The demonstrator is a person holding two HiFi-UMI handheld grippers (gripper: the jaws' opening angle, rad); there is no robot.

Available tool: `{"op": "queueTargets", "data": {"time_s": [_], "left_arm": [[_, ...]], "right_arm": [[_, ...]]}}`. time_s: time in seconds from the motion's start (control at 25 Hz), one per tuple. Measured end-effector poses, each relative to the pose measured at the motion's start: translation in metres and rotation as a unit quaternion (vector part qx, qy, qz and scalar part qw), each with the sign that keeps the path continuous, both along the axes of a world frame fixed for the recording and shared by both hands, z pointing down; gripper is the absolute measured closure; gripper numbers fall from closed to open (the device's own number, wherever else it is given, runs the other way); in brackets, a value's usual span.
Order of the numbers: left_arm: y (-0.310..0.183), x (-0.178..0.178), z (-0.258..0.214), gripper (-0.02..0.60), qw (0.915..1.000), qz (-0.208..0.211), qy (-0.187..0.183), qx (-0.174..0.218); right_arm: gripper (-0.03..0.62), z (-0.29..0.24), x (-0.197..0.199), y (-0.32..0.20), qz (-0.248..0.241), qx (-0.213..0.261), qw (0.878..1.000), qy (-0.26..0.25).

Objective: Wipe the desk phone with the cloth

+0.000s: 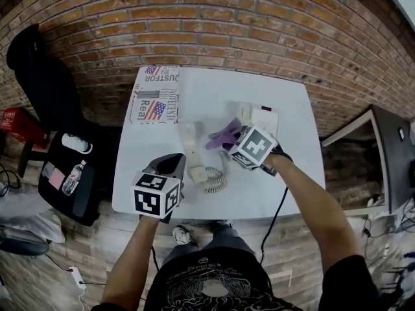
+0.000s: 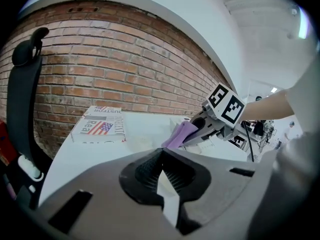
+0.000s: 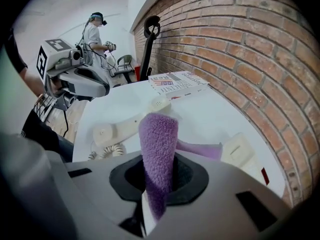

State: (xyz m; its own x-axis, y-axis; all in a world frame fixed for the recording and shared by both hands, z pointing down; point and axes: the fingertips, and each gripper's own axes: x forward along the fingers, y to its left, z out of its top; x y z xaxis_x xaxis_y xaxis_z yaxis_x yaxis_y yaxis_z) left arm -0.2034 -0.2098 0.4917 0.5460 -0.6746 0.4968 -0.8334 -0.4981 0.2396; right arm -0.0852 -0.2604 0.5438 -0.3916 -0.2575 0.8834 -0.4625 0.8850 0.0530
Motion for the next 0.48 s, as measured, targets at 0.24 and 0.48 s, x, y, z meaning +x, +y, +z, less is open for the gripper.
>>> {"op": "queueTargets", "data": {"time_s": [0.24,0.48], "left_arm": [[0.008,0.007,-0.001,0.575,0.9994,0.034,-0.002,0.004],[0.017,0.013,-0.002,0.575,0.9980,0.062,-0.005,0.010]], "right_arm": [[0.549,0.001,0.004,0.022,0.053,0.004,0.998,-0.029],[0.549,0.006,0.005,0.041,0.101,0.009,0.993,-0.063]]}}
